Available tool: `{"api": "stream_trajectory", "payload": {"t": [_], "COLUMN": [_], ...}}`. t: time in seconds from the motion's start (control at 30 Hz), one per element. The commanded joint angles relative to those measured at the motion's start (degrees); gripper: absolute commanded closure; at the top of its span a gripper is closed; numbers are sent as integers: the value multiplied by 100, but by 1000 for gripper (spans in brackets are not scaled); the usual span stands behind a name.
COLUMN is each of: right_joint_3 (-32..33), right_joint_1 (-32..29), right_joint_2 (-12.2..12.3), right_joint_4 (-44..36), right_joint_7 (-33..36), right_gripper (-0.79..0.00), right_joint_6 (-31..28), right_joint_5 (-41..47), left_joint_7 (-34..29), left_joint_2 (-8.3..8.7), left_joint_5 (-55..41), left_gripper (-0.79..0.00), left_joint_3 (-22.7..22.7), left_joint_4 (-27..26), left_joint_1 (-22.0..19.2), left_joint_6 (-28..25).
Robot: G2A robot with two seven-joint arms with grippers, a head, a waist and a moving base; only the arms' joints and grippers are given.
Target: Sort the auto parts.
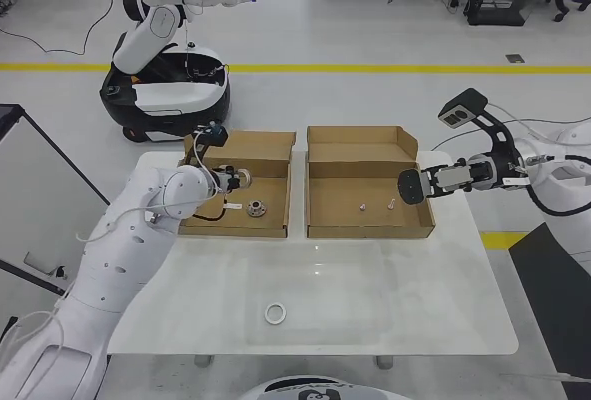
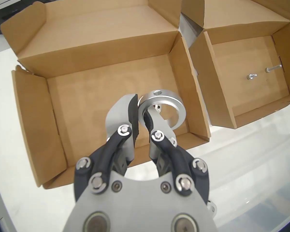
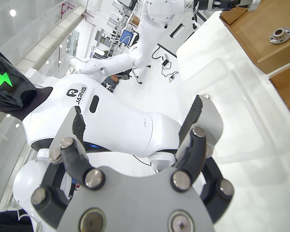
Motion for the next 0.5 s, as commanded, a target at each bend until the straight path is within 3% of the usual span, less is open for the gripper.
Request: {"api": "stream_trajectory", "payload": {"t": [0.0, 0.23, 0.47], "right_joint_3": [0, 0, 0], "right_joint_1": [0, 0, 0], "right_joint_2": [0, 0, 0], "right_joint_4": [0, 0, 0], "right_joint_7": [0, 0, 0], "right_gripper": [-785, -785, -785], "right_joint_6": [0, 0, 0], "right_joint_5": [2, 2, 2], "left_joint_7": [0, -56, -671], "left_joint_2": [0, -24, -174], "left_joint_5": [0, 32, 672], "left_gripper": [0, 0, 0], "left_joint_3": [0, 17, 600], "left_joint_4": [1, 76, 468], "left_joint_1": [0, -38, -505], "left_joint_6": [0, 199, 897]}}
